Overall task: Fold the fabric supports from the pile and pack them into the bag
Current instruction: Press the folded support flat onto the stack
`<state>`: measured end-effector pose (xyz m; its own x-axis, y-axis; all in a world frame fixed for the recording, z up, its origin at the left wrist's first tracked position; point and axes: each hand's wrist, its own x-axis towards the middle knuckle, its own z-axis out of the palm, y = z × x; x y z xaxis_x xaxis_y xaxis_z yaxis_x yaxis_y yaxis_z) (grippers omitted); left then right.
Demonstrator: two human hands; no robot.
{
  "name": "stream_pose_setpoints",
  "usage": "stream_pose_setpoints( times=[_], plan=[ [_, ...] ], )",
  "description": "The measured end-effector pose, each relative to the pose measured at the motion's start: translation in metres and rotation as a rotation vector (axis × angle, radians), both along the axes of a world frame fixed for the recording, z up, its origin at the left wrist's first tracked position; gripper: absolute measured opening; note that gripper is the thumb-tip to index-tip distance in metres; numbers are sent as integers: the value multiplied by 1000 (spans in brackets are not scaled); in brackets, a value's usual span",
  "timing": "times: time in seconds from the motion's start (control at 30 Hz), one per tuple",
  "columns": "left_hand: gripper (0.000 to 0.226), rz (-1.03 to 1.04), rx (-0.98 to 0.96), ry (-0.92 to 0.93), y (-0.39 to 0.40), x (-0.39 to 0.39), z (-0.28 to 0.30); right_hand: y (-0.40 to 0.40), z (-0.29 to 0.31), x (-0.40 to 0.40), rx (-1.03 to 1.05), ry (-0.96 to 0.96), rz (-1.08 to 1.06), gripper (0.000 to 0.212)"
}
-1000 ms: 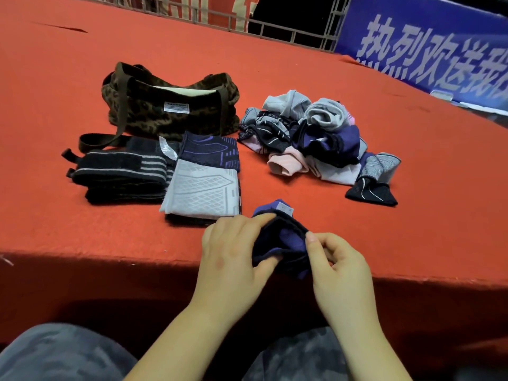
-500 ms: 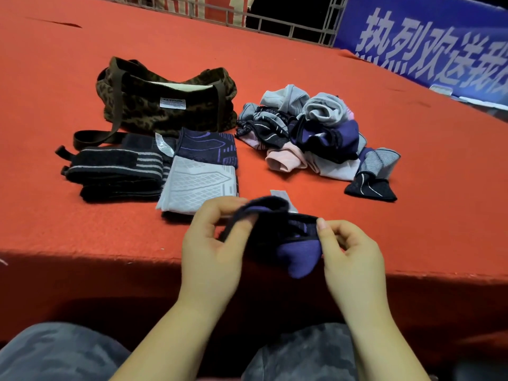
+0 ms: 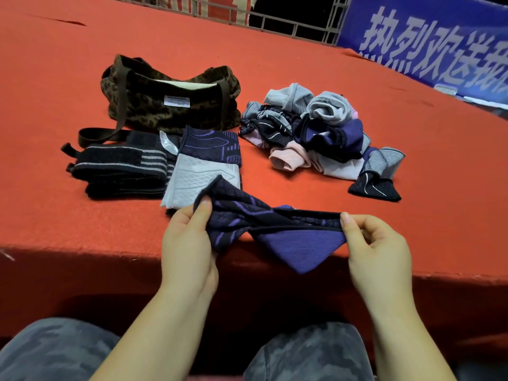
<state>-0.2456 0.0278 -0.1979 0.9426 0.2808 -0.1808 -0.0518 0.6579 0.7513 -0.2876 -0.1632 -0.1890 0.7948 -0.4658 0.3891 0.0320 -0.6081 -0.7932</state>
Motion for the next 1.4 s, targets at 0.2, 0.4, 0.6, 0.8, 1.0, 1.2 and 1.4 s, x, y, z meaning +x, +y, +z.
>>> stream_pose_setpoints(
  times=[0.2, 0.4, 0.6, 0.8, 1.0, 1.2, 1.4],
  plan=[
    [15, 27, 20, 6, 9, 3, -4, -10, 3, 1, -19, -31, -48, 21],
    [11, 73, 36, 45, 15, 2, -12, -18, 2, -1, -61, -76, -85, 21],
    [13, 140, 136, 21, 21, 2, -12, -28, 6, 0, -47, -106, -139, 19],
    [17, -111, 955, -126, 20, -10, -20, -23, 3, 4, -11, -112, -120, 20],
    [50, 42, 1571, -687, -1, -23, -7, -5, -1, 7, -6, -65, 44, 19],
    [40, -235, 1790, -642, -24, -6, -7, 7, 11, 1, 15, -121, 115, 17],
    [22, -289, 1179, -321, -28, -4, 14, 28, 9, -20, -235, -382, 20, 12]
  ],
)
